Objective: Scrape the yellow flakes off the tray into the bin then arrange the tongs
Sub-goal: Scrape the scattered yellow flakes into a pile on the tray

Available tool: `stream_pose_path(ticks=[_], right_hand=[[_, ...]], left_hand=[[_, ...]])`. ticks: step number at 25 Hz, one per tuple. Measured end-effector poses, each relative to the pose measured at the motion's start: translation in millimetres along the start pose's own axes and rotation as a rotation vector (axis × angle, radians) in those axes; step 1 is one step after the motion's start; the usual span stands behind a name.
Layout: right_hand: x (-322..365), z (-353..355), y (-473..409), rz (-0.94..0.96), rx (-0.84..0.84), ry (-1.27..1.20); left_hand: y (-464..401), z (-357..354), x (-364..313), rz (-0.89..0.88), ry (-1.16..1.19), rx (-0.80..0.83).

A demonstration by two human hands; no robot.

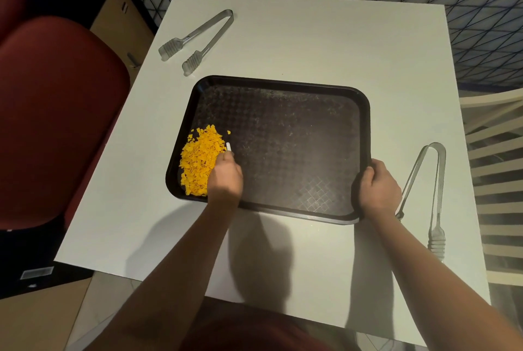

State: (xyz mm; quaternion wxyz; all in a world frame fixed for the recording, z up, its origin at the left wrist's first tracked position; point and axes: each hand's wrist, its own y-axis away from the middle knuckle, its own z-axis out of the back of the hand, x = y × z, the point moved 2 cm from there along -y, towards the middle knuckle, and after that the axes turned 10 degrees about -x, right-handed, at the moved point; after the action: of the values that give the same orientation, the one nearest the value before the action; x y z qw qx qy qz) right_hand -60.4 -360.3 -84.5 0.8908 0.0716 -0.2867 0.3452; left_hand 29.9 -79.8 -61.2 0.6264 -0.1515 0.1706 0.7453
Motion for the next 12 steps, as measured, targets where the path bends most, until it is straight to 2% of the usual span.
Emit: stream_pose_path(ticks=[3, 4, 8, 12], right_hand=[[-1.1, -0.5, -0.5, -0.003, -0.001, 0.007], [-1.6, -1.1, -1.2, -0.007, 0.0, 0.011], [-2.3, -1.8, -1.2, -0.013, 0.002, 0.02], [-1.7, -0.8, -0.7, -0.015, 0.005, 0.012]], left_hand=[[-11.7, -8.9, -31.8, -0.149, -0.023, -0.046], [-17.7, -12.7, -41.5, -0.149, -0.02, -0.044], [-37.8, -17.1, -56.7, 0.011, -0.061, -0.03], [-37.2, -5.6, -36.0, 0.06, -0.104, -0.061]])
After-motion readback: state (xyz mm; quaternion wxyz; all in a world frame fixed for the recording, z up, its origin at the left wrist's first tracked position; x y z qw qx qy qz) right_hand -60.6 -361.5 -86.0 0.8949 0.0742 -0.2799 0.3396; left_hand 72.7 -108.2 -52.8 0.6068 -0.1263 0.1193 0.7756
